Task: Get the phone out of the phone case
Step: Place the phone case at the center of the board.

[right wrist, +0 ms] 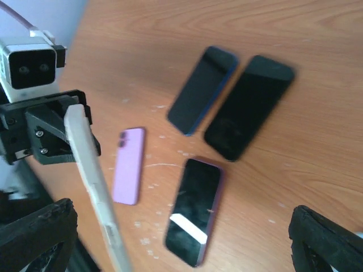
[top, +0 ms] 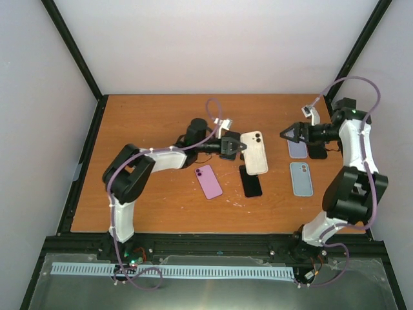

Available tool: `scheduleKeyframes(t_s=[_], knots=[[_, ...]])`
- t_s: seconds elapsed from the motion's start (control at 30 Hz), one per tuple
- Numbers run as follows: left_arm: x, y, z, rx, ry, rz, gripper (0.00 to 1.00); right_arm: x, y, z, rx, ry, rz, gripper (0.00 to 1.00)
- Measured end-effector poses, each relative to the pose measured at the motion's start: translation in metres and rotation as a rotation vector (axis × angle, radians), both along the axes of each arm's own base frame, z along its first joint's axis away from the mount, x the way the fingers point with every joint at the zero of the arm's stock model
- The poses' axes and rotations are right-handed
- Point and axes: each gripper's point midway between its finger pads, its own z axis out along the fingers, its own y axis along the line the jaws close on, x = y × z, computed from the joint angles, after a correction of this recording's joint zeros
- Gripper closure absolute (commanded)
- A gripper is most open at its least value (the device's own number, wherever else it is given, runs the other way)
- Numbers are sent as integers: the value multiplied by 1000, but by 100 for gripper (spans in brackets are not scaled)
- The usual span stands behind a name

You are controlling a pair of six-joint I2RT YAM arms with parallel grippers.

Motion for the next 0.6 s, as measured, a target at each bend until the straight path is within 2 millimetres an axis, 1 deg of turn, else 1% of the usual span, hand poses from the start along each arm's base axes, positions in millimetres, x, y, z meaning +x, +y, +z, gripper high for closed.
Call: scheduleKeyframes(t_s=[0.1, 0.2, 0.27, 0.33, 0.4, 0.43, 0.47, 0.53, 0.57, 0.6], knots=[[7, -27, -18, 57, 56, -36, 98, -3, -16, 7, -135, -57, -77, 0], [9, -53, -45, 126, 128, -70, 98, -9, -30, 9, -260, -97, -153, 0], [7, -66, -64, 169, 172, -89, 98, -10, -40, 7, -325, -107, -193, 0], [3, -77, -79, 197, 206, -105, 98, -11, -51, -3, -390, -102, -229, 0], [1, -88, -94, 220, 241, -117, 99, -16, -58, -19, -441, -77, -246, 0], [0, -94, -101, 230, 259, -120, 99, -21, -61, -32, -462, -49, -244, 1], [1, -100, -107, 237, 275, -122, 99, -24, -61, -39, -470, -32, -237, 8], [2, -110, -118, 246, 303, -120, 99, -36, -57, -62, -465, 15, -203, 26], [2, -114, -124, 251, 318, -120, 99, -42, -54, -72, -457, 36, -180, 34], [2, -119, -129, 254, 334, -121, 99, -49, -51, -82, -446, 57, -161, 38]])
